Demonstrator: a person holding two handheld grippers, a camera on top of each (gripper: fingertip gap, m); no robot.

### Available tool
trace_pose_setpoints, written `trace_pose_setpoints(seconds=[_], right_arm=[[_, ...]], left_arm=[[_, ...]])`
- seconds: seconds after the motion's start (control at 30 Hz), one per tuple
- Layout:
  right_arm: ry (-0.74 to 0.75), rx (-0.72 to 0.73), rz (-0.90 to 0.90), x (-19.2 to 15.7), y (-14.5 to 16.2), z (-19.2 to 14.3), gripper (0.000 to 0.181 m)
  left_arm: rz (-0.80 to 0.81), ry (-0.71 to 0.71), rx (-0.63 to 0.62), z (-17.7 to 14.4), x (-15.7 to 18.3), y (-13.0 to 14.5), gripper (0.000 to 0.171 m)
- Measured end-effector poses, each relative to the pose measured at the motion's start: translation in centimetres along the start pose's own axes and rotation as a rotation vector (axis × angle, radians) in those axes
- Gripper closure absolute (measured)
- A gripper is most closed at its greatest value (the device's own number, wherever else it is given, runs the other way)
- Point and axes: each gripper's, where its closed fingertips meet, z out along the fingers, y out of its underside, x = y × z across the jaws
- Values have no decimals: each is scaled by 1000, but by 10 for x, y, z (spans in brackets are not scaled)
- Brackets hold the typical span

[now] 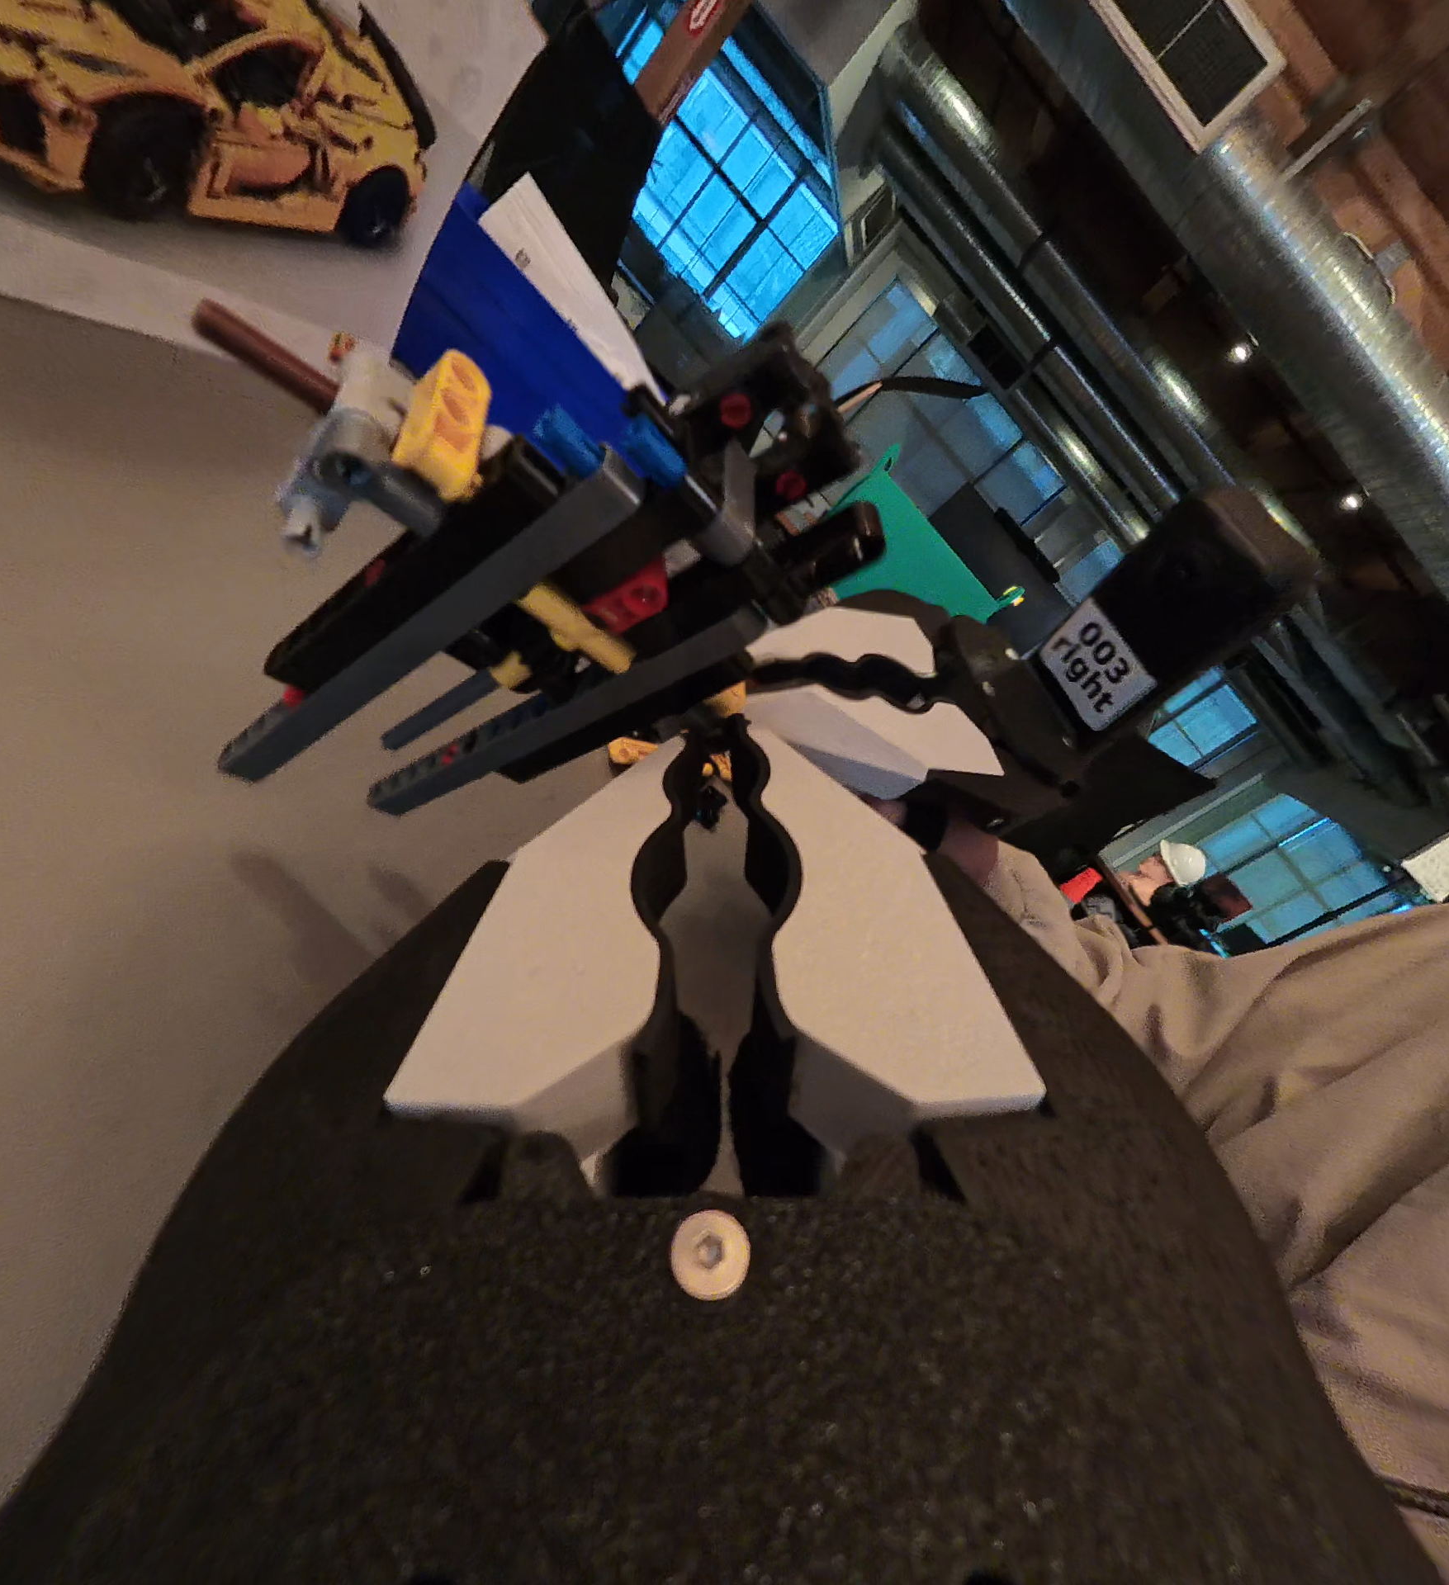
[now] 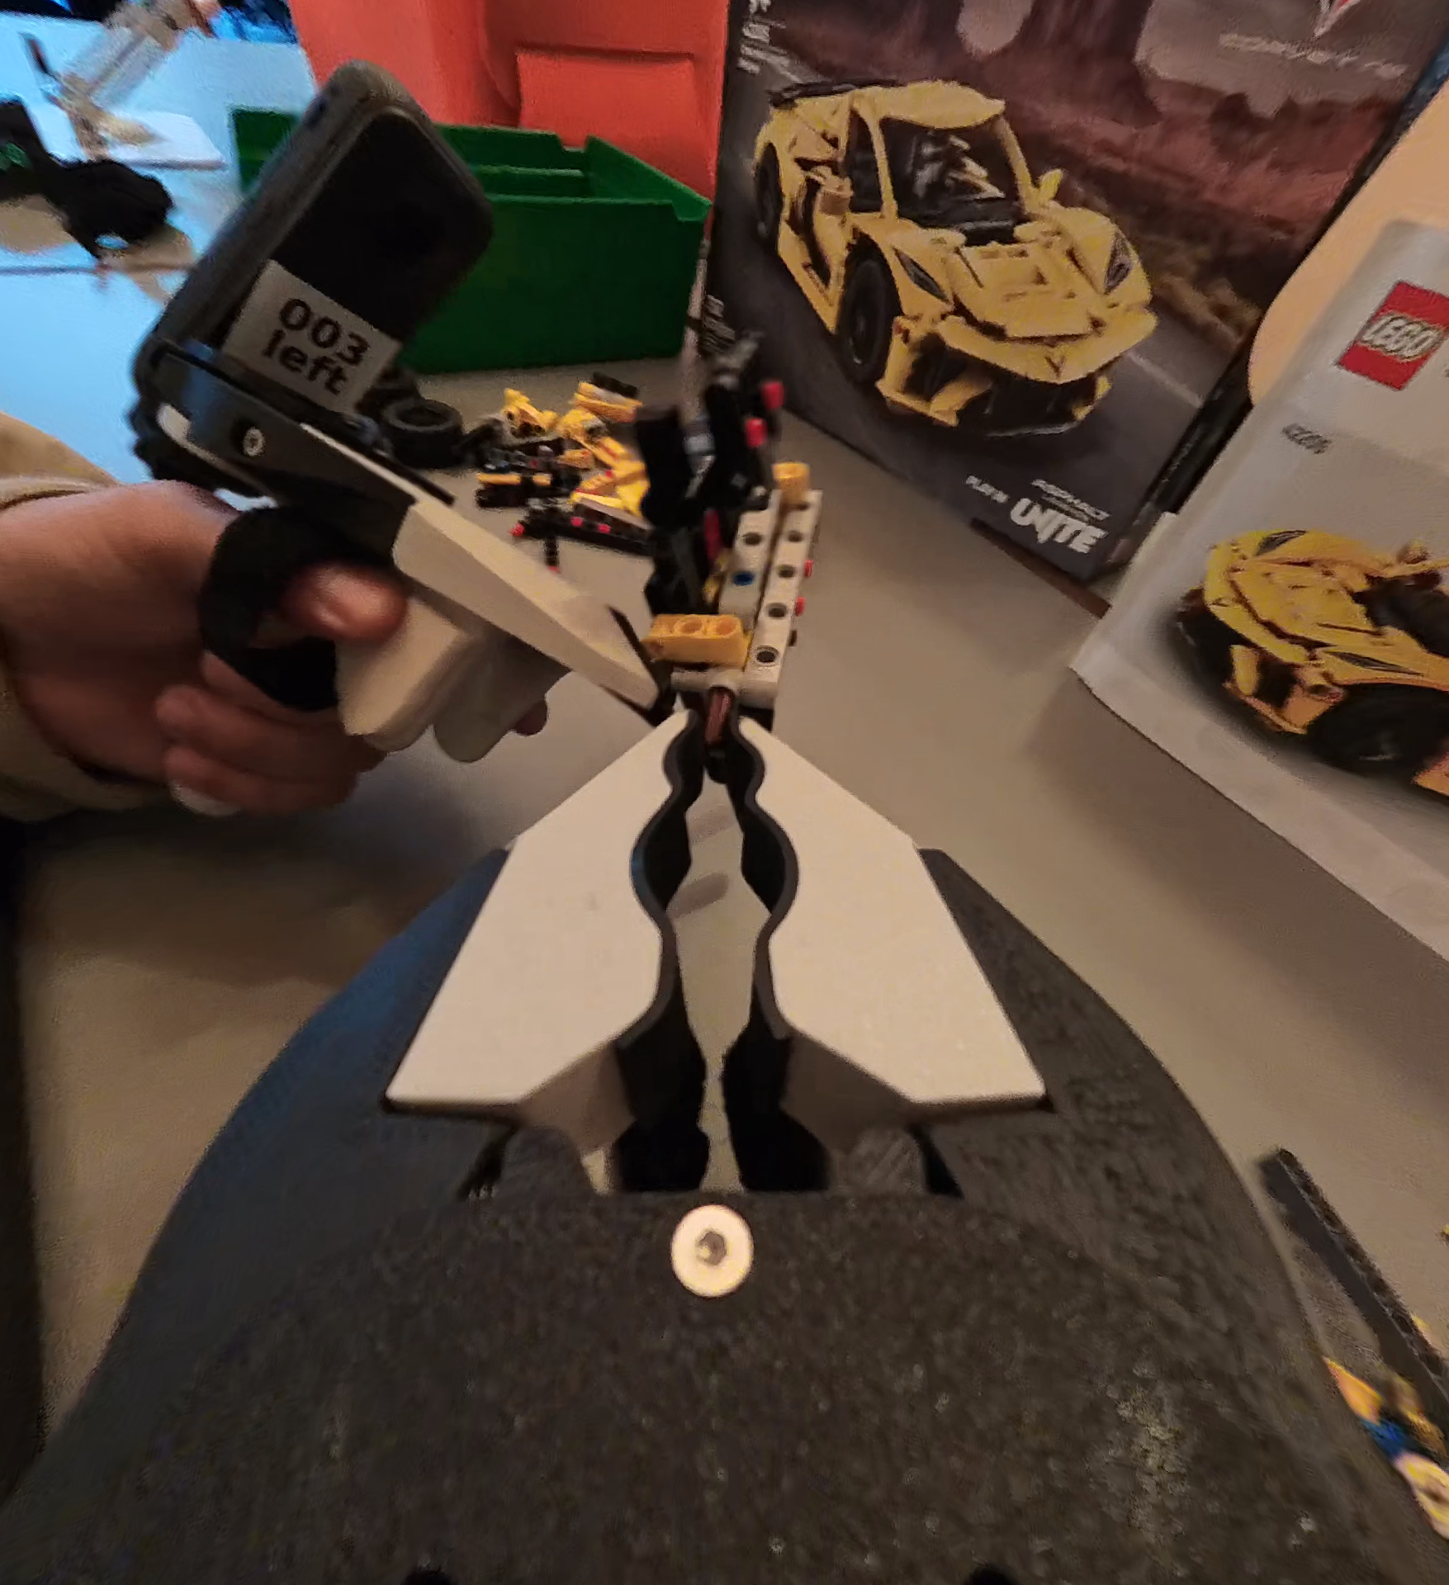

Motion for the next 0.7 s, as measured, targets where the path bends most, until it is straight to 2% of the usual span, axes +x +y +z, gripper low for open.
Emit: trace_pose_setpoints(seconds=[0.07, 0.13, 0.23, 0.33, 0.4, 0.53, 0.6, 0.63, 0.7], right_arm=[[-113, 41, 109, -8, -3, -4, 172], [-309, 88, 252, -17, -11, -15, 152], [-531, 157, 515, -9, -22, -37, 143], [-692, 212, 637, -10, -31, -51, 143], [-710, 216, 632, -12, -32, -52, 148], [-730, 233, 606, -18, -36, -55, 158], [-740, 231, 587, -20, -35, -57, 170], [-732, 236, 579, -19, -36, -57, 171], [-701, 243, 553, -19, -35, -55, 162]], left_arm=[[110, 0, -34, -1, 4, 0, 166], [275, 13, -66, -2, 12, -1, 166], [521, 61, -135, -3, 26, 8, 165], [621, 174, -200, -5, 42, 24, 165], [624, 253, -248, -6, 51, 37, 165], [638, 296, -332, -4, 55, 59, 165], [643, 304, -363, -4, 55, 65, 165], [640, 307, -381, -4, 55, 68, 165], [637, 306, -412, -5, 54, 72, 165]])
